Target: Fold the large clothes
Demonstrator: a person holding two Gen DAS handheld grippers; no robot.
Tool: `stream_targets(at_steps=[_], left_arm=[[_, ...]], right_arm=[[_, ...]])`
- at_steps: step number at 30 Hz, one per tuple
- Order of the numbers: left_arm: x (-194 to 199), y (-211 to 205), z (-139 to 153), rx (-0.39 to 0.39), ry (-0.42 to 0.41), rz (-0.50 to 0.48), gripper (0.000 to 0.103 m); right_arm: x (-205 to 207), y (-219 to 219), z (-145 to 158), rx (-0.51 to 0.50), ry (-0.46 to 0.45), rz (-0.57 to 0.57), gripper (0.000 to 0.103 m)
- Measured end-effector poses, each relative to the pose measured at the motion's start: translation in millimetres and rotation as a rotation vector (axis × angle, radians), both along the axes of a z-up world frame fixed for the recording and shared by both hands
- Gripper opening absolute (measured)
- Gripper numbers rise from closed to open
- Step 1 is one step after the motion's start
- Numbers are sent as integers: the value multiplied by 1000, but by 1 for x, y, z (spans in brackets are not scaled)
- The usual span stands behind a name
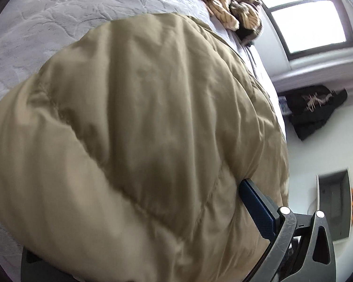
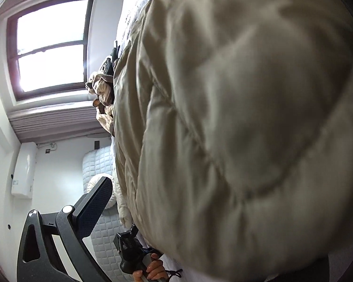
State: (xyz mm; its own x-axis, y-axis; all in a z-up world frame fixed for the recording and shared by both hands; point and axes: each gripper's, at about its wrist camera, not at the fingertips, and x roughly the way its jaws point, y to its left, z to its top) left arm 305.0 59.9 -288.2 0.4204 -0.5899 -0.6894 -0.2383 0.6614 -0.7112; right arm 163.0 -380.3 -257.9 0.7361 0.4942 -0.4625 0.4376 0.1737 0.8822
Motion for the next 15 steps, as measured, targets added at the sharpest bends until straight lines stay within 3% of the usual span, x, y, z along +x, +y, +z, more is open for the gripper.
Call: stream_targets(at_steps=[1, 2, 5, 6, 8, 9, 10, 12, 15], left_arm=[[4, -2, 1, 8, 8, 6, 100], [7, -4, 2, 17, 7, 8, 80], [16, -13, 12, 20, -25, -31, 42], [19, -16, 17, 21, -43, -51, 37], [20, -17, 27, 26, -70, -77, 26], [21, -18, 34, 27, -88, -93, 25], [20, -18, 40, 32, -103, -102, 24], [17, -19, 58, 55, -149, -124, 22], [11, -25, 80, 88, -201, -152, 22]], right_arm=[[1, 0, -2, 3, -1, -4, 103], [0, -1, -4, 8, -1, -11, 103], [-3, -2, -6, 28, 10, -21, 102], [-5, -2, -7, 34, 18, -21, 98], [-7, -3, -8, 43, 61, 0, 70], [-8, -4, -8, 41, 72, 8, 51], [-10, -5, -7, 40, 71, 13, 41], [-15, -8, -2, 36, 44, 24, 31], [-18, -9, 10, 16, 11, 52, 25]])
